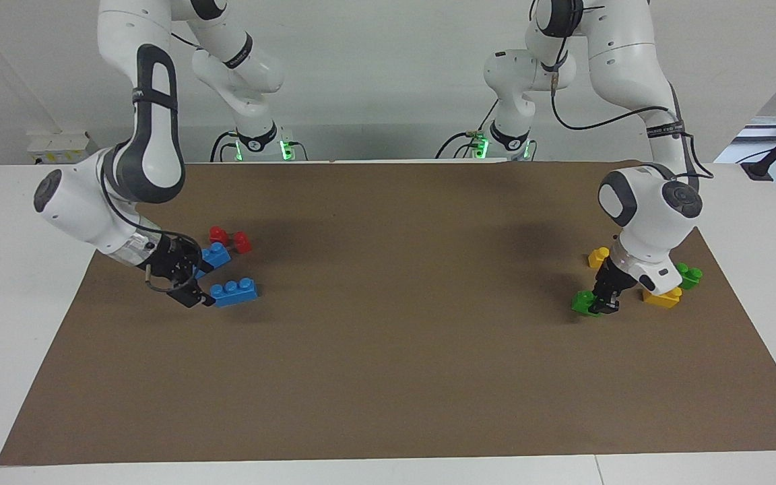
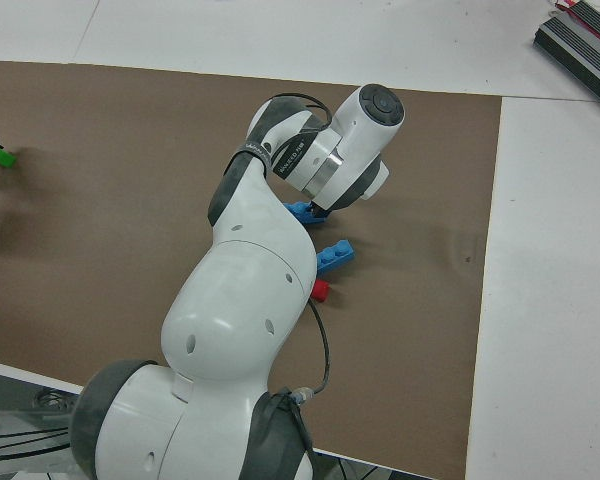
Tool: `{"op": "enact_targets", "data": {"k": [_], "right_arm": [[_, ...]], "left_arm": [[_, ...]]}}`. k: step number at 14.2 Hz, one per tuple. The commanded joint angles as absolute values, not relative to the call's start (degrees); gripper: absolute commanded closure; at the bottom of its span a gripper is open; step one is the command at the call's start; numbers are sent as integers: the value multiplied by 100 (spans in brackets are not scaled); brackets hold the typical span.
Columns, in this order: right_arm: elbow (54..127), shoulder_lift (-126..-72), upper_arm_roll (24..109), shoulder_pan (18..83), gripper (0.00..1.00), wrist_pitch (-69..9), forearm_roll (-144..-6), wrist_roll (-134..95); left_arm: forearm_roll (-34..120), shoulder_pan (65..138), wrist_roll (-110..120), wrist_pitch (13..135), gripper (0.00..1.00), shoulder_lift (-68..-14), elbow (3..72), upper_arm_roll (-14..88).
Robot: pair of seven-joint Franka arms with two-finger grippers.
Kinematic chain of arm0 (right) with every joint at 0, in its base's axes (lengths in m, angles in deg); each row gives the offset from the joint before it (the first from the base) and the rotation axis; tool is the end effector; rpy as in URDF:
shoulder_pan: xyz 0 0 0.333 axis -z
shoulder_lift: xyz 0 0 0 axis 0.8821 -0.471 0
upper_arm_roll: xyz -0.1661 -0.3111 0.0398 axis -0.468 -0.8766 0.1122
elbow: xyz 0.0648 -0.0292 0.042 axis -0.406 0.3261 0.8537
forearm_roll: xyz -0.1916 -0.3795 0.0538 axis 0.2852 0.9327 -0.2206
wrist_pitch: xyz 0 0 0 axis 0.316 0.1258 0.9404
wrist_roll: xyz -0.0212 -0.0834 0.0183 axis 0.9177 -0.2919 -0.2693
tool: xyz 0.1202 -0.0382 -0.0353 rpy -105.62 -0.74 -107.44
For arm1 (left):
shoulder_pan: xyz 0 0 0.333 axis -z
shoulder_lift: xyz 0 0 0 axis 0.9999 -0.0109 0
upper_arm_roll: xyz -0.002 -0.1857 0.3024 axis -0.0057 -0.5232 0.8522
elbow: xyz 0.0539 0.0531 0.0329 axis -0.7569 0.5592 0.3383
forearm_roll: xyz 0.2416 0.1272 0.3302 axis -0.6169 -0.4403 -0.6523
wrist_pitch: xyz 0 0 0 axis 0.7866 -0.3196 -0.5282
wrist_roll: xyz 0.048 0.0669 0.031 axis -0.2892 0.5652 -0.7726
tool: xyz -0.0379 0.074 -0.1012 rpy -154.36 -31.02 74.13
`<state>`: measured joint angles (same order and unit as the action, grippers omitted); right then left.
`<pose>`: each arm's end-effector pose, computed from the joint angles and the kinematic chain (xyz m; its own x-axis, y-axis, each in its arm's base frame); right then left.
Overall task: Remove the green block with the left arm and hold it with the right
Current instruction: 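Lower the green with the left gripper while the right gripper releases the blue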
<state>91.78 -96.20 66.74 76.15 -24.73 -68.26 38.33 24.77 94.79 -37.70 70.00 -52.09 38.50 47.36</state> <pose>0.6488 -0.0447 0.4143 0.3916 -0.8405 -0.3744 -0.9201 -0.3586 -0.1572 0.6730 0.0115 0.3049 0.4359 0.9000 -0.0055 0.8966 -0.4338 0.0890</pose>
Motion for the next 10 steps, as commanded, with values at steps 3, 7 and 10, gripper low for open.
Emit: {"op": "enact_targets", "data": {"k": [3,7,10], "right_arm": [[8118,-9183,6722,7395,0,-1074,-5777,2693],[7660,-8744,6739,7149,0,-334,-5259,1639],[7292,-8698,6748,7095,0,-61,-4766,-98]], "left_arm": [[2374,9421,-3368,6991,0,-5239,3680,4714],[2365,9421,-3191,6780,0,-4976,3671,4722],[2347,9412,-2630,6333,0,-4589,3671,4731]]}}
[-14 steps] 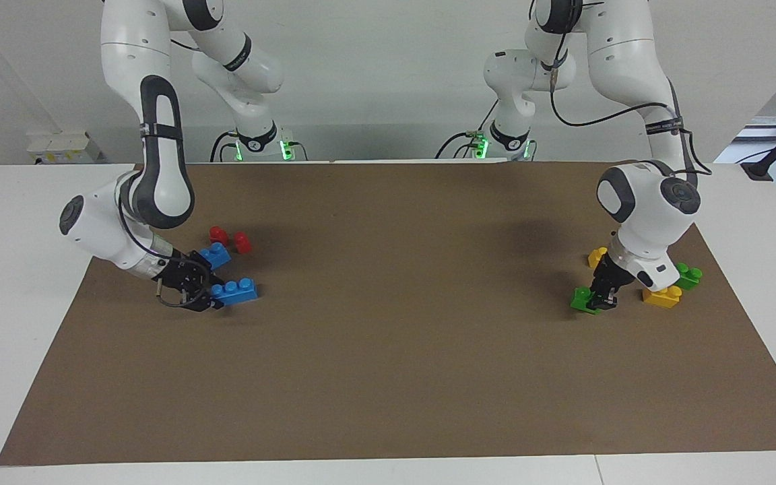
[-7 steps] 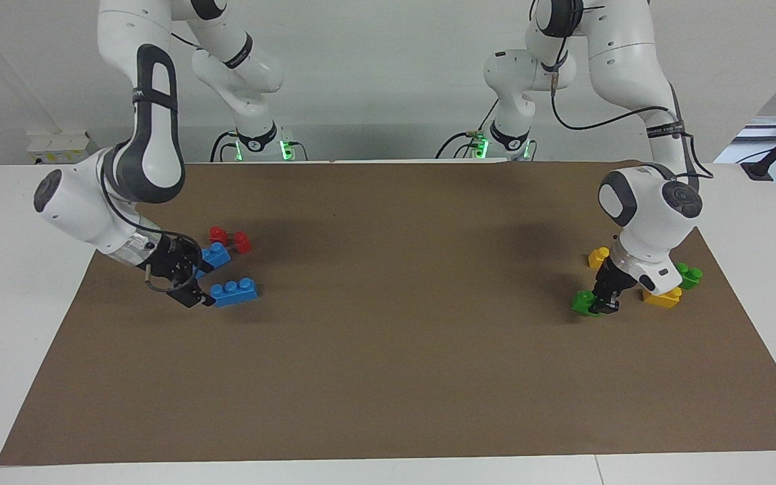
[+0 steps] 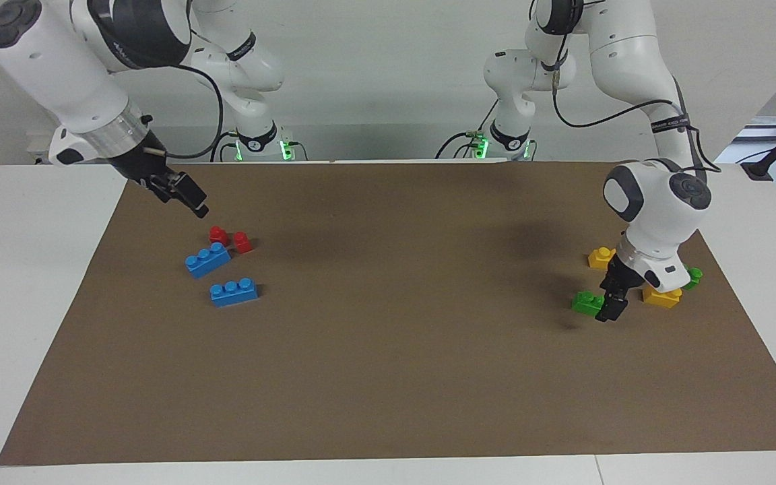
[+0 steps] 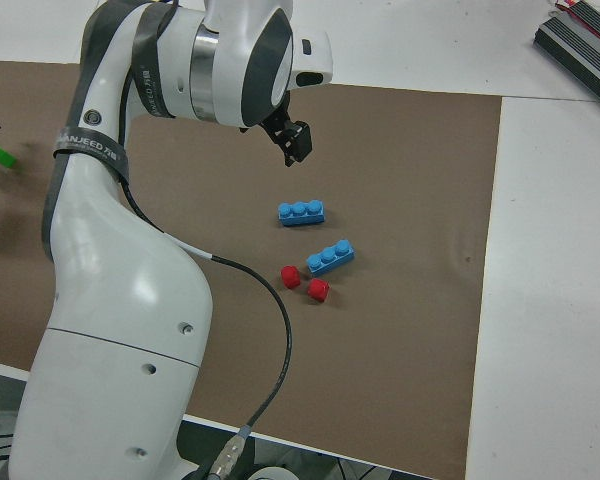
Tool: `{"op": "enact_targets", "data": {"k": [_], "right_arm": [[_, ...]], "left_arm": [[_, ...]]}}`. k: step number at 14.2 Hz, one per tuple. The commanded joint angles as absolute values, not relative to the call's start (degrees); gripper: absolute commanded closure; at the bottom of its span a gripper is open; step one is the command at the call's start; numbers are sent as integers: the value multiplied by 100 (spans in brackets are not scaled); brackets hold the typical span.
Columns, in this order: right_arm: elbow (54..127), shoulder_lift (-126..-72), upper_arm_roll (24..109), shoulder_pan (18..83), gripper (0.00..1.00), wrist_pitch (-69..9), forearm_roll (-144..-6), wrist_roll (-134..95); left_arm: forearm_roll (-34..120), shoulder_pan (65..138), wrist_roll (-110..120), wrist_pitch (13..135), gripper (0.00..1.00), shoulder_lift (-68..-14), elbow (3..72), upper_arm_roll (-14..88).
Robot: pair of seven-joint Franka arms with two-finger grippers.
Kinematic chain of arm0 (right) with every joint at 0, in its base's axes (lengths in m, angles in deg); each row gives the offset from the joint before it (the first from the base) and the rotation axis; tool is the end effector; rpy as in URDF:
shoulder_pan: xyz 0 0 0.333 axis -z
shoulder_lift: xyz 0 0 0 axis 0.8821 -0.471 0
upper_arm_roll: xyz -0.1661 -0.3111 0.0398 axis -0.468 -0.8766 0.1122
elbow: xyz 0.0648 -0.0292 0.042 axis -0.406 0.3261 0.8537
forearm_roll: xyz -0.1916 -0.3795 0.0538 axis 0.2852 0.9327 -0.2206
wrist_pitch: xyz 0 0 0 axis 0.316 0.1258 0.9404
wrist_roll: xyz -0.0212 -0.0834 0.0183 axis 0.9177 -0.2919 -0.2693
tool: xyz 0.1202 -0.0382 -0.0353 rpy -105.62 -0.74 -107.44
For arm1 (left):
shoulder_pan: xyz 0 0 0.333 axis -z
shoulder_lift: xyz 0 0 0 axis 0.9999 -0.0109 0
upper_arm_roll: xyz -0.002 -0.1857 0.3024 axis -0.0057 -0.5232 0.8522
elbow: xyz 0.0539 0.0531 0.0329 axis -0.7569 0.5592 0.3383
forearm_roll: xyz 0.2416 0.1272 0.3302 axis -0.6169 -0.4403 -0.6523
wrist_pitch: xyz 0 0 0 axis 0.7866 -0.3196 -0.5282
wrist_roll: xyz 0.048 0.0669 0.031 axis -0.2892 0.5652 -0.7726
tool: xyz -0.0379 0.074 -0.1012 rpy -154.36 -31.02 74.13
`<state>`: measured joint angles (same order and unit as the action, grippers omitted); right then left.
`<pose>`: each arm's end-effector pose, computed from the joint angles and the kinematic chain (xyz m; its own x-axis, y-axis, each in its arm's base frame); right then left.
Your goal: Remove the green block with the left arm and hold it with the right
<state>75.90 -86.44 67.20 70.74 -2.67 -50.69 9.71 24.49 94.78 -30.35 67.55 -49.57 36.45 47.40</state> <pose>0.6071 0.0033 0.6235 0.9242 -0.3760 -0.0674 -0.3812 -0.9190 -0.1004 0.6794 0.0111 0.3475 0.5515 0.8339 0.0233 0.8263 -0.5499 0.1214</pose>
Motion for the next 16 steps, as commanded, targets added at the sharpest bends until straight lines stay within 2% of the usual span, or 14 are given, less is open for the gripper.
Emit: {"op": "enact_targets", "data": {"k": [1,4,9,16], "right_arm": [[7212,-8716,6748,7095,0,-34,-4678,-531],[7149,-8734,6757,7078,0,-43,-4204,-1105],[7158,-8734,6757,6990,0,-95,-4299,-1116],[7149,-8734,6774,6955,0,150,-4326,-1116]], "left_arm": [[2295,9412,-2436,6139,0,-4457,3662,4731],[1900,9421,-2093,5577,0,-4193,3347,4714],[1820,9518,-540,4373,0,-3938,2459,4661],[1811,9527,1669,2993,0,-2902,2467,4424]]}}
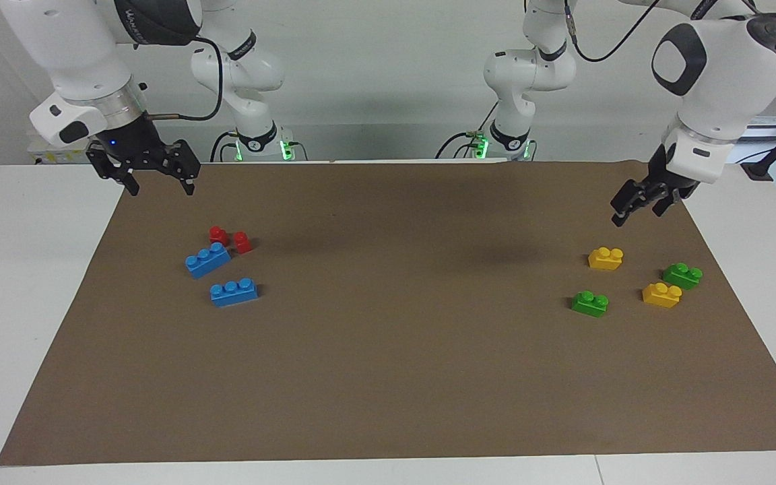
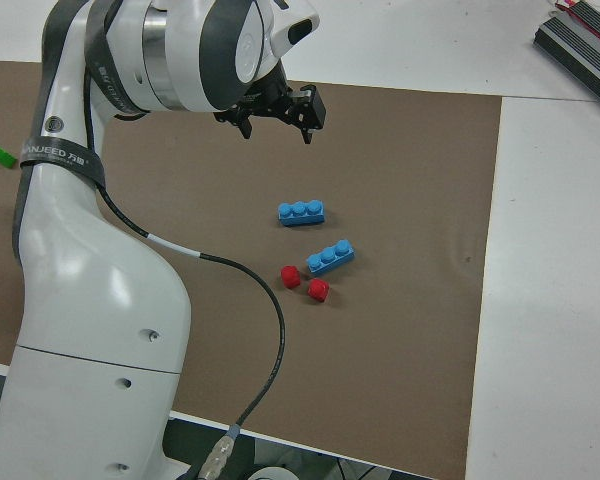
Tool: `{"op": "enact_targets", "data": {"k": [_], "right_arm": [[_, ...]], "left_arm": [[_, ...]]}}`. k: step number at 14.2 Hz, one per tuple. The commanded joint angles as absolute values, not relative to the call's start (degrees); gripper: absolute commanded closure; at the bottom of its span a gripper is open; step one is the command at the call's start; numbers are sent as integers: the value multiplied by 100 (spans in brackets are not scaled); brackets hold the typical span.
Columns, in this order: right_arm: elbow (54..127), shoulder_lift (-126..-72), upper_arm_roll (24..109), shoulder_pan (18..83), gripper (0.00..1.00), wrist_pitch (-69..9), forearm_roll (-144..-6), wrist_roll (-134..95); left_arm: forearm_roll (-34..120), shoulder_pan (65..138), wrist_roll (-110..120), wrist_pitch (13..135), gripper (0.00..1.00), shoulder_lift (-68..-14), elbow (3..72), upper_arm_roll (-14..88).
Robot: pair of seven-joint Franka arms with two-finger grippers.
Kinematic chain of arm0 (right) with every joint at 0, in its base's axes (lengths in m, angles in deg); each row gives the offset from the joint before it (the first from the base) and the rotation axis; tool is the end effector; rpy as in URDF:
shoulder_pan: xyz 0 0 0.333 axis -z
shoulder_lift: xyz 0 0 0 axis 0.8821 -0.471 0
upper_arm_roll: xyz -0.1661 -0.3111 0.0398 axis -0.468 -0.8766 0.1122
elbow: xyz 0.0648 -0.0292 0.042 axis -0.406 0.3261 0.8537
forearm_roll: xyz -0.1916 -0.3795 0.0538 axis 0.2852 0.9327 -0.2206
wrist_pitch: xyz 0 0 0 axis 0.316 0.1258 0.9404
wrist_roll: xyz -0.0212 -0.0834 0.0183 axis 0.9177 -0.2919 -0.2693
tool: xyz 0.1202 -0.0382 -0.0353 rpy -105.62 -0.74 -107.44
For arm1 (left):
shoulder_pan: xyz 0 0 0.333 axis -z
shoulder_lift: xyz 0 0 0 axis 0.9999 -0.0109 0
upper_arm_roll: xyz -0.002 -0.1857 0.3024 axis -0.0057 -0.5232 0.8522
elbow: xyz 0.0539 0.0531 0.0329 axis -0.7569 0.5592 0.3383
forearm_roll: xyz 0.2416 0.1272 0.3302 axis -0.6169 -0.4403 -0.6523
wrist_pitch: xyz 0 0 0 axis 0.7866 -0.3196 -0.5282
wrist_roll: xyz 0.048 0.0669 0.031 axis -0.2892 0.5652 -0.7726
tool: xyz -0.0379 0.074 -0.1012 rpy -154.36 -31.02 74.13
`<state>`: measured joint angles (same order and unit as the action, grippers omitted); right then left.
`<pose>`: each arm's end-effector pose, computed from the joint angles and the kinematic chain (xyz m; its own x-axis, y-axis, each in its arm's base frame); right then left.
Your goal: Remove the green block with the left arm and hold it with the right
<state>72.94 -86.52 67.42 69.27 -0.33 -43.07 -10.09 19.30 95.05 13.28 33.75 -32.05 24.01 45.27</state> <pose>0.6045 0.0034 0.6444 0.9998 -0.0144 -0.0164 -0.0142 -0.9998 0.0147 0.6053 -0.0108 0.6000 0.9922 0.1189 0.0369 0.1177 -0.9925 0.0324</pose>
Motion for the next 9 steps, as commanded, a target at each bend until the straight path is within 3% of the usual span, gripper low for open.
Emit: {"op": "enact_targets", "data": {"k": [1,9], "right_arm": [[7149,-8734,6774,6955,0,185,-4334,-1116],[7167,-8725,6774,6972,0,177,-4431,-1107]], "left_arm": [[1811,9527,1766,2895,0,-2752,2519,4371],[1627,9527,2215,2965,0,-2619,2511,4257]]}}
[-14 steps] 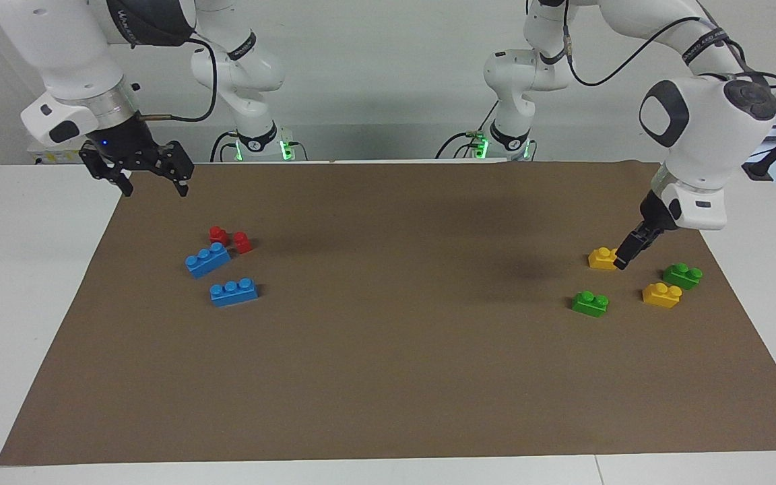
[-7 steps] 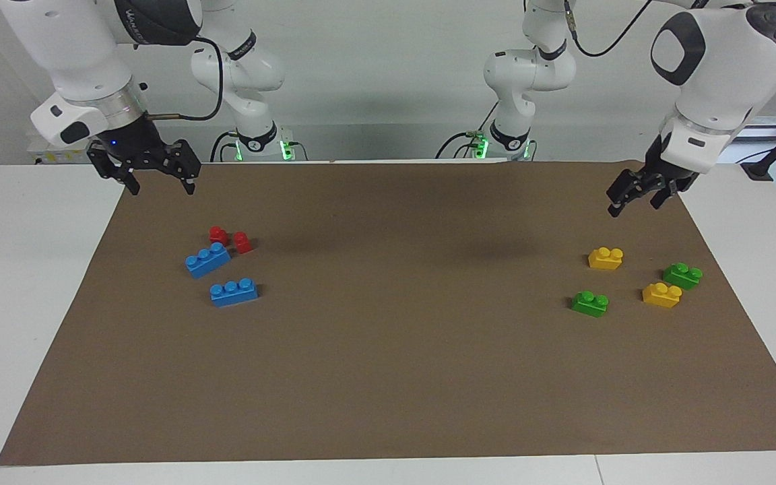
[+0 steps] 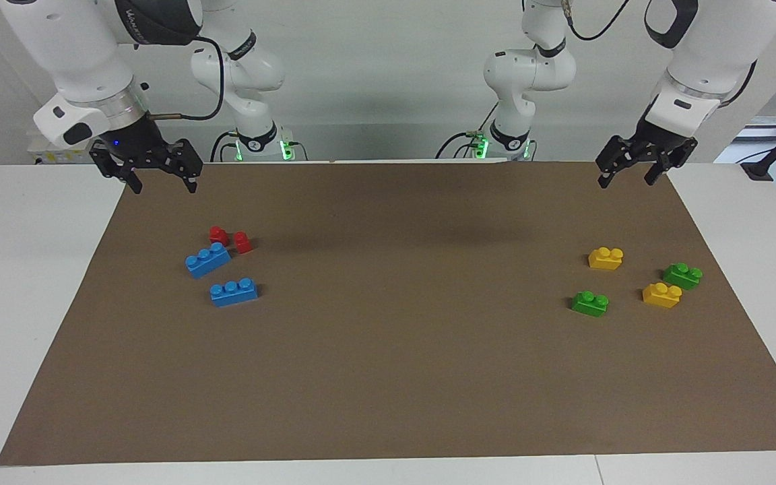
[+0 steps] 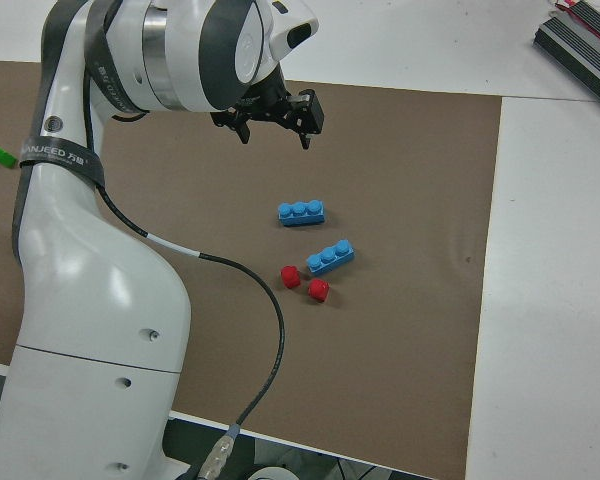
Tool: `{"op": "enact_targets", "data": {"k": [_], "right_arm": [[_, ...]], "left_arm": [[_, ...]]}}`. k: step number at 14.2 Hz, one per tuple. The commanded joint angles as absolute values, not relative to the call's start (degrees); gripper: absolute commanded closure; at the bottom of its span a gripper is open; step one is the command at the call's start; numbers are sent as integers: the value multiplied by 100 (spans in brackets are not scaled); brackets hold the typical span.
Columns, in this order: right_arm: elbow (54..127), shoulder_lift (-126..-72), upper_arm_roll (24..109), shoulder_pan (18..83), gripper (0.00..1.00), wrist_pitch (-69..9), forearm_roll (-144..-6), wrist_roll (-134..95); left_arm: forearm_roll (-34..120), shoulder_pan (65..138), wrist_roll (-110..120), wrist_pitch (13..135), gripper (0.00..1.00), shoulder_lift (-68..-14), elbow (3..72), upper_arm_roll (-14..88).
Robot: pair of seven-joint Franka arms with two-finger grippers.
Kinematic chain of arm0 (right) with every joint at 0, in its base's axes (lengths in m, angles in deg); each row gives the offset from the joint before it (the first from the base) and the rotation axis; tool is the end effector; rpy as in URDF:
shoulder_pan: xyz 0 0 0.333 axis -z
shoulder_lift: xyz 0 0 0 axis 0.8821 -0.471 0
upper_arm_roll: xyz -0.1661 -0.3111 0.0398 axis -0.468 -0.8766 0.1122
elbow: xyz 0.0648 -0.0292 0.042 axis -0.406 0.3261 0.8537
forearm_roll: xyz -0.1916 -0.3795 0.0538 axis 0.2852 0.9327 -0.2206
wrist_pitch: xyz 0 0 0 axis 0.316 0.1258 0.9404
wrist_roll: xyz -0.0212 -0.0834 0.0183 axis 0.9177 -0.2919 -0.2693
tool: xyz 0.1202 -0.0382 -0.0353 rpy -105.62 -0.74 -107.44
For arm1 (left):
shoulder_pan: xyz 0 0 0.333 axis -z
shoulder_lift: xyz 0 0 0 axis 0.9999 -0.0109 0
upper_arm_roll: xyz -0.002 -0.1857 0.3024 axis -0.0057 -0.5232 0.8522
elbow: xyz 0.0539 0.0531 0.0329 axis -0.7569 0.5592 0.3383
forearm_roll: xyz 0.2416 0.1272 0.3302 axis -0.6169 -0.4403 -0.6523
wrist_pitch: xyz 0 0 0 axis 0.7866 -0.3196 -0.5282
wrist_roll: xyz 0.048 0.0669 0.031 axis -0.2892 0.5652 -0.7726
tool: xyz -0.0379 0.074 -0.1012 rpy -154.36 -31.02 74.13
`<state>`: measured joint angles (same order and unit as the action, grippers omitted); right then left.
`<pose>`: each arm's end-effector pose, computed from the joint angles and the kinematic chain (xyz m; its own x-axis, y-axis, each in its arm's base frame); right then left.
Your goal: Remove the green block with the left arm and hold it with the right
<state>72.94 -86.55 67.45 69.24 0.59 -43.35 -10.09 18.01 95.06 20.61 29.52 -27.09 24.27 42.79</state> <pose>0.6025 0.0046 0.6427 0.9994 -0.0133 -0.0331 -0.0130 -0.9999 0.0102 0.5699 -0.0313 0.6415 0.9973 -0.0556 0.0488 -0.0561 -0.9984 0.0093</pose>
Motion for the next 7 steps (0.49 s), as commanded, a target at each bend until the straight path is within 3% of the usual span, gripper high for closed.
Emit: {"op": "enact_targets", "data": {"k": [1,7], "right_arm": [[7167,-8725,6774,6972,0,177,-4440,-1107],[7184,-8725,6774,6964,0,186,-4440,-1089]], "left_arm": [[1627,9527,2215,2956,0,-2610,2511,4257],[1627,9509,2171,2877,0,-2584,2528,4265]]}}
